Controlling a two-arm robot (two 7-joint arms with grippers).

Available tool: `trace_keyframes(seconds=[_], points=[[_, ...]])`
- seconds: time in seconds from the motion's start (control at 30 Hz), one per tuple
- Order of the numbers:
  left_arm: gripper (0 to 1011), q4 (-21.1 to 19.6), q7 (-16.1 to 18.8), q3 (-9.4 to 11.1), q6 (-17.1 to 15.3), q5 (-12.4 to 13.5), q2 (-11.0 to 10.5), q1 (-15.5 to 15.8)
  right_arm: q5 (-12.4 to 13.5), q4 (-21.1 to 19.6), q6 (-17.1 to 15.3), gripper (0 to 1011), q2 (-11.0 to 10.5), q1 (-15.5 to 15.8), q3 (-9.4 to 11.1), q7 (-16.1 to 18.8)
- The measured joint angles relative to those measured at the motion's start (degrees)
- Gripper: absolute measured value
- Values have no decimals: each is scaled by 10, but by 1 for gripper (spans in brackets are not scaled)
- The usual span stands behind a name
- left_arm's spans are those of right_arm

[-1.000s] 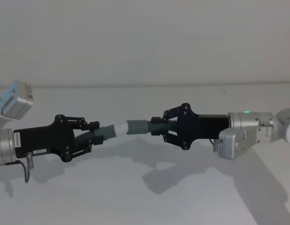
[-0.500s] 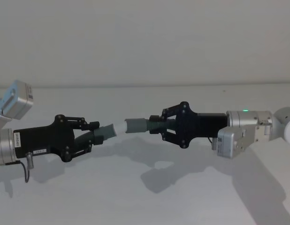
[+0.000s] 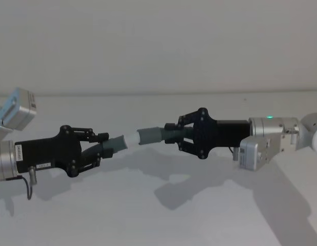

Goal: Use both hands to pick up one end of the pipe from the table, align the ends, and insert them.

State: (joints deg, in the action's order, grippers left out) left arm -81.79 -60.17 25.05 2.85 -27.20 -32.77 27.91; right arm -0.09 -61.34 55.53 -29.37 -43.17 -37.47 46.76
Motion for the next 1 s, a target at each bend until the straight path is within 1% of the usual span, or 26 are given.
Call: trace_keyframes(seconds=[0.67,1.0], points=[[341,0,0,0,0,0,0,0,8,-2,11,227,-3,-11,-13,5],[341,0,0,0,0,0,0,0,7,-7,15,227,-2,-16,-16,1]])
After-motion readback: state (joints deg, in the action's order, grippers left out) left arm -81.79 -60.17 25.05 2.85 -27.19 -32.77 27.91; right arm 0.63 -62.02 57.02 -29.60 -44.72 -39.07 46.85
